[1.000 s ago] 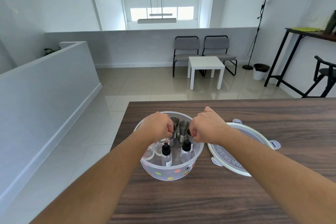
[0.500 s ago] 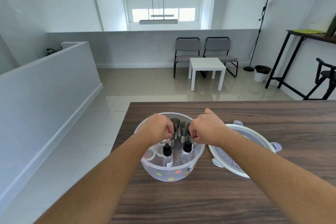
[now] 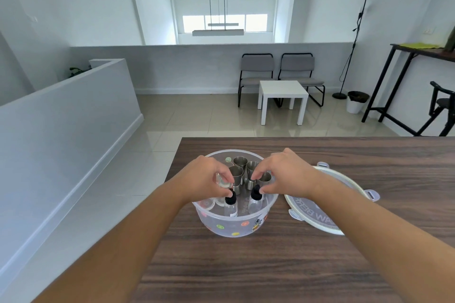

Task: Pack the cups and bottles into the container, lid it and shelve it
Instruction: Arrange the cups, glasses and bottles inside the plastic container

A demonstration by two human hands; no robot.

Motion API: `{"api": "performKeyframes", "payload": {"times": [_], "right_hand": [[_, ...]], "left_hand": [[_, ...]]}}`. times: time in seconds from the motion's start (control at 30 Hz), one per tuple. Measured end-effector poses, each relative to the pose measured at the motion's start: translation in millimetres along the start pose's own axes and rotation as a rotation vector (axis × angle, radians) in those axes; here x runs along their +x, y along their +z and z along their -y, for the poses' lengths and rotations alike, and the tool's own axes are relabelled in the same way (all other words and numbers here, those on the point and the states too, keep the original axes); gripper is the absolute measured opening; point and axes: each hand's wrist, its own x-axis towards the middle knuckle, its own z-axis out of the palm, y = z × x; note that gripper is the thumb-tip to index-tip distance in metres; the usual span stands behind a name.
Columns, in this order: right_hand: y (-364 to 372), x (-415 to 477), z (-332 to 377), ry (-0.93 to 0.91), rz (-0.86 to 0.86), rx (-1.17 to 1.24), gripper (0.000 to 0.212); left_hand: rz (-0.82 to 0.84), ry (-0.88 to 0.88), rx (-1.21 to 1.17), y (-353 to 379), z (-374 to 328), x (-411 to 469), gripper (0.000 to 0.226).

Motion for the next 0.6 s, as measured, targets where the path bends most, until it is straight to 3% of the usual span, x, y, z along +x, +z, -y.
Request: {"api": "performKeyframes", "payload": {"times": [0.6], "right_hand": [[12.8, 9.2, 6.6, -0.007, -0.028, -0.054, 0.014]], "left_hand": [[0.02, 0.013, 0.045, 16.2, -5.0, 5.6, 0.011]]}}
